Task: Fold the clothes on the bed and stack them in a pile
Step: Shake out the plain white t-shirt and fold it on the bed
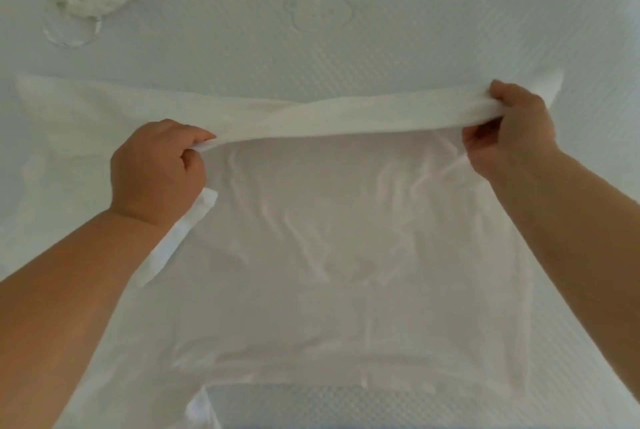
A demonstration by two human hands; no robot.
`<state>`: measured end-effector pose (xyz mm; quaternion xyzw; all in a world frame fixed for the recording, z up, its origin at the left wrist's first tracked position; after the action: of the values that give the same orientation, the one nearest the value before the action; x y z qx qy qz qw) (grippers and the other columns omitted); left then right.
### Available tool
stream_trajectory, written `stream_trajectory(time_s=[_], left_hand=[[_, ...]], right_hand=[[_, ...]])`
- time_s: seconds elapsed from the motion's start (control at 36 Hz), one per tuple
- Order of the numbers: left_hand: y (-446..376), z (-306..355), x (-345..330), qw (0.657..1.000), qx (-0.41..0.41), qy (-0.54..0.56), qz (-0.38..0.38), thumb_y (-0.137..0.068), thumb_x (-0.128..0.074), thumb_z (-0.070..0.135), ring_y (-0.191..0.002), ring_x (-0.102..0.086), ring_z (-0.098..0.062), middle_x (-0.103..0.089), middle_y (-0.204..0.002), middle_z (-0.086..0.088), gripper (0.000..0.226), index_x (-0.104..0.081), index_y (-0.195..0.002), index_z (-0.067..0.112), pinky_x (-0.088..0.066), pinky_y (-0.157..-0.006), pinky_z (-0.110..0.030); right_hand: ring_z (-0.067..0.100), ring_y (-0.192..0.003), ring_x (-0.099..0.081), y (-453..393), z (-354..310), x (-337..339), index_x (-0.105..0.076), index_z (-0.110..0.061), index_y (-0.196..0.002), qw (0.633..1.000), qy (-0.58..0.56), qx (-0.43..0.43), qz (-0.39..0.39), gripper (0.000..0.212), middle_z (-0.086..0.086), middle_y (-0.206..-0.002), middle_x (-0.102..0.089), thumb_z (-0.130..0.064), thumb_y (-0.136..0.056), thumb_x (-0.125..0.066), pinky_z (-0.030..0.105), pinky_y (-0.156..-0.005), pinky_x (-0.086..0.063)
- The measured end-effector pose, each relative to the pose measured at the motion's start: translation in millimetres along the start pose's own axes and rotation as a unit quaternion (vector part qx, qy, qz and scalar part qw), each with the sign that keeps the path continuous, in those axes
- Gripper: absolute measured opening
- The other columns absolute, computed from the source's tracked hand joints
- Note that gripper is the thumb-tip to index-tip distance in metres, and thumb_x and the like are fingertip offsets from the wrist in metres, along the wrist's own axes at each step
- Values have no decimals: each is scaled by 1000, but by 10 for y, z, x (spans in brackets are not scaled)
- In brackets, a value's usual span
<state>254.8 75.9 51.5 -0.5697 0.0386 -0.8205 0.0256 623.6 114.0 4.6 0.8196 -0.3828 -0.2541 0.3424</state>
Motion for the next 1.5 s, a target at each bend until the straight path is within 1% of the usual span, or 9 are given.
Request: stream_trajectory(time_s=[0.14,0.33,0.5,0.69,0.81,0.92,1.08,1.28,1.5], left_hand=[[206,-64,-120,999,10,7,-45,-72,-42,2,-80,-60,-38,-68,-83,-17,35,-74,-87,4,-47,-67,-39],[332,-257,-538,978,47,-26,-202,-73,-58,-7,-99,-56,-37,-66,-97,-17,31,-75,-94,8,-44,-80,-41],[138,4,-500,982,12,17,-189,-67,-48,22,-95,-59,-37,-66,-100,-16,42,-74,-97,8,-44,-84,-39],[-335,335,-650,990,-65,-5,-126,-78,-71,14,-101,-54,-38,-62,-108,-19,32,-69,-109,7,-40,-89,-41],[-539,394,-920,983,-68,-29,-170,-79,-71,24,-110,-49,-35,-59,-116,-14,36,-68,-113,12,-36,-96,-40],[-641,358,-1016,980,-63,-36,-183,-77,-73,30,-105,-51,-31,-60,-109,-10,31,-72,-105,17,-35,-92,-36],[-666,377,-992,977,-88,-50,-188,-83,-67,19,-101,-51,-35,-60,-104,-13,15,-73,-94,11,-38,-89,-40],[-857,304,-935,986,41,49,-153,-90,-56,20,-93,-55,-28,-62,-100,-11,15,-62,-99,10,-36,-78,-28],[-976,351,-1175,986,73,-19,-146,-93,-51,20,-105,-54,-32,-64,-108,-10,16,-61,-102,12,-37,-93,-41]], right_hand=[[8,-60,-65,136,166,613,-62,-14,-90,999,-6,-17,29,19,-3,-74,-68,-1,-77,-67,16,-50,-46],[18,-83,-66,16,341,1219,-61,-13,-96,993,62,-59,77,23,3,-92,-67,3,-81,-56,28,-64,-57],[17,-85,-63,-69,159,1270,-59,-18,-94,982,171,-81,9,9,-1,-93,-64,-18,-88,-53,33,-79,-52],[8,-47,-50,-402,-211,990,-59,-16,-83,936,343,-65,-39,29,-5,-59,-54,-45,-86,-58,20,-47,-41],[11,-63,-68,-533,-362,755,-63,-17,-100,917,382,-76,-84,38,-4,-73,-71,-49,-80,-64,25,-53,-53],[14,-82,-70,-626,-406,652,-66,-16,-100,897,430,-58,-84,44,0,-99,-71,-40,-65,-76,31,-60,-55],[16,-91,-69,-764,-447,768,-58,-8,-118,940,329,-18,-91,54,3,-108,-67,-22,-69,-76,28,-65,-56],[15,-84,-71,-854,-496,841,-66,-16,-96,945,311,-3,-98,17,-3,-90,-74,-17,-80,-68,31,-60,-57],[10,-85,-62,-983,-574,721,-60,-23,-103,930,356,87,28,33,-5,-96,-63,-25,-75,-78,25,-64,-52]])
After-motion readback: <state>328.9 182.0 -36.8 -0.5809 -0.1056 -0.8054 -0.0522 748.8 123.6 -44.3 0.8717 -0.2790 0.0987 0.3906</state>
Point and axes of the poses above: each hand's wrist, its own y-axis away from the middle knuckle, its own x-axis out of the back of the hand, z = x × y, the point moved 6 cm from there along -y, towards the middle knuckle
